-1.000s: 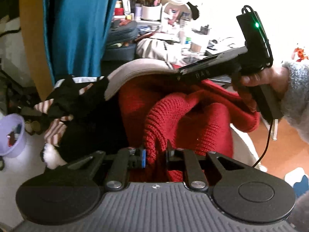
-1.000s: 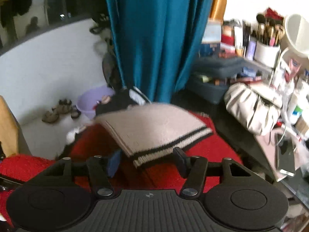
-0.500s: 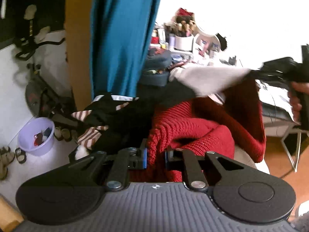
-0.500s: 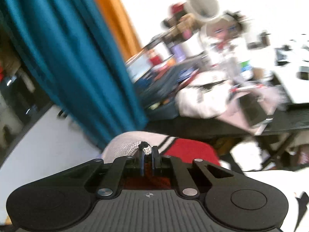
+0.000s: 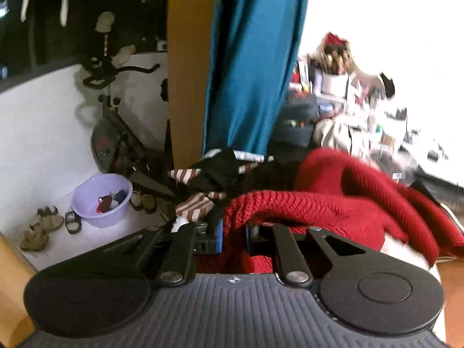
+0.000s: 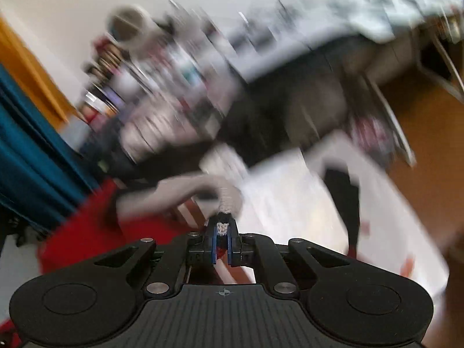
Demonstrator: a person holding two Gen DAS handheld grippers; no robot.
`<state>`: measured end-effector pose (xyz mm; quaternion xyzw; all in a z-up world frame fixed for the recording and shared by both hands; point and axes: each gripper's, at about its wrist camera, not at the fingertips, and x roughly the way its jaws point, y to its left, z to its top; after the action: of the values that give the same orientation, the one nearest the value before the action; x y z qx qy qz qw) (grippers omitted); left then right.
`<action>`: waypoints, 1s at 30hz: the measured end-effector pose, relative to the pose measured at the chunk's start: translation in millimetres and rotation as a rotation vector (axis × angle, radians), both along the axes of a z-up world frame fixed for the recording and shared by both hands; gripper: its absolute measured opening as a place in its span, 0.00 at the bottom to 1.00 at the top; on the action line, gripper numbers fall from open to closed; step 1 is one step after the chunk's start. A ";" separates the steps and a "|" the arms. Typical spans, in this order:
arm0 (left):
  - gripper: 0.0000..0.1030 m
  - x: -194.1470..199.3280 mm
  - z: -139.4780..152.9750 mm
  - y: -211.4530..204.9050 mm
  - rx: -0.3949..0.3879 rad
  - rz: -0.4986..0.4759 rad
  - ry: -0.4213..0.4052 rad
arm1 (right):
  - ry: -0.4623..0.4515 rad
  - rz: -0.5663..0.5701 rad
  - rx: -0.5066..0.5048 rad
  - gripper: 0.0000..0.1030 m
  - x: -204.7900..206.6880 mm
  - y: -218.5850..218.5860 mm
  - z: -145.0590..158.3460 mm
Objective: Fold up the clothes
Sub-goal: 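Lift the red sweater high with both grippers, pulling it off the pile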
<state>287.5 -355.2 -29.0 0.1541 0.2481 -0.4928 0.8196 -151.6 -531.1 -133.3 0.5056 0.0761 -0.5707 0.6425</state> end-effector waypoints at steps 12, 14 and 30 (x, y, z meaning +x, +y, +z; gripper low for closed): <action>0.14 -9.8 -9.5 1.3 0.011 0.048 -0.003 | -0.196 0.013 0.002 0.44 33.8 14.7 -45.3; 0.14 -9.0 -12.6 1.9 0.011 0.069 0.009 | -0.213 0.068 -0.025 0.53 38.3 9.6 -43.0; 0.13 -0.8 6.8 12.4 -0.065 0.114 0.025 | -0.201 0.370 -0.116 0.14 108.1 -72.4 33.6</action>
<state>286.7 -342.7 -22.2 0.1067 0.2505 -0.4550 0.8478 -43.5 -603.5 -99.8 0.4997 0.0701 -0.3933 0.7686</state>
